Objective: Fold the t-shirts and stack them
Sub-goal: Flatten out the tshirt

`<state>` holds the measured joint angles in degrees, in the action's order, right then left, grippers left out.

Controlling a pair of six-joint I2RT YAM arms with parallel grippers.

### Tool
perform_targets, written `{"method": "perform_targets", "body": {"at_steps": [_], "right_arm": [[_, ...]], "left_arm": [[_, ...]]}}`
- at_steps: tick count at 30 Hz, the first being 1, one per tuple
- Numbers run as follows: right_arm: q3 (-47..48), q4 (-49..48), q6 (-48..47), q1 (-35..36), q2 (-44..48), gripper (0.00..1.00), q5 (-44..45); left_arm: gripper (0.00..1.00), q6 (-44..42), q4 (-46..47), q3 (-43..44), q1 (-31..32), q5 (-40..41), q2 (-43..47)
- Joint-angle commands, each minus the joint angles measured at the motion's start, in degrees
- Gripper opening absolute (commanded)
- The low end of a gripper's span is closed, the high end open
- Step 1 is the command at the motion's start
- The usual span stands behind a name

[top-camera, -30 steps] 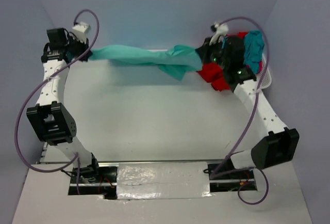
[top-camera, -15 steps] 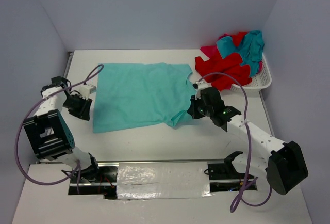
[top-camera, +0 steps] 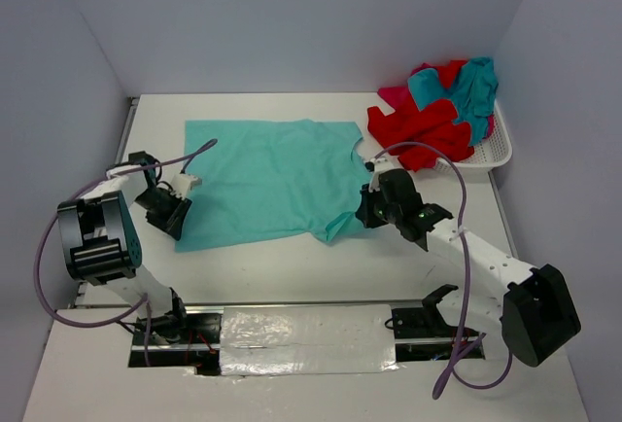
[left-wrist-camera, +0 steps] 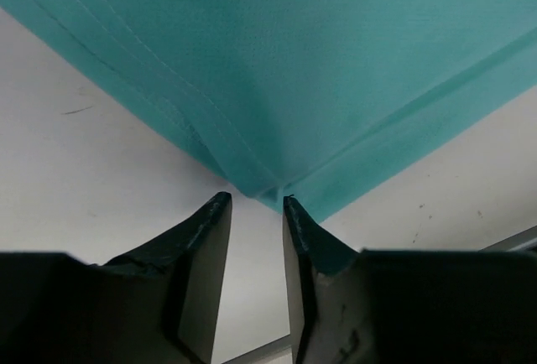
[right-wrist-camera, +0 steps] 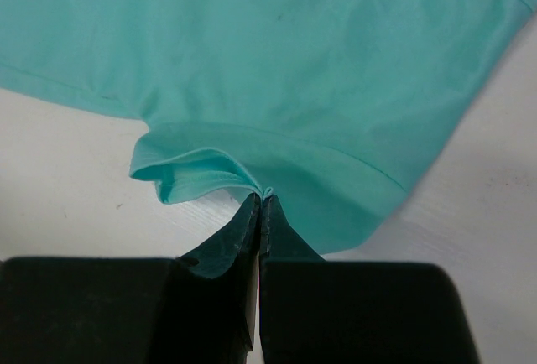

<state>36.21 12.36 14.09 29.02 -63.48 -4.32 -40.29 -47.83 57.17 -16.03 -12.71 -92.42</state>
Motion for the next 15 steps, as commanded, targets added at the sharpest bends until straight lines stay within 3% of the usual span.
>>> {"method": "perform_targets", "body": {"at_steps": [1,8,15], "right_arm": [[-1.48,-3.04,0.68,0.25,1.26,0.00,1.15],[-1.67,-2.26,0.42,0.25,0.99,0.00,0.71],[-1.05,-1.11,0.59,-0.62,0.73,0.00,1.06]], "left_arm": [[0.44,3.98,0.27,-1.09,-0.14,-0.82,-1.36],[0.44,7.33,3.36,-1.97,0.65,-2.66,-2.06],[0.29,6.90,3.89,-4.34,1.00,-3.11,-3.02]]}}
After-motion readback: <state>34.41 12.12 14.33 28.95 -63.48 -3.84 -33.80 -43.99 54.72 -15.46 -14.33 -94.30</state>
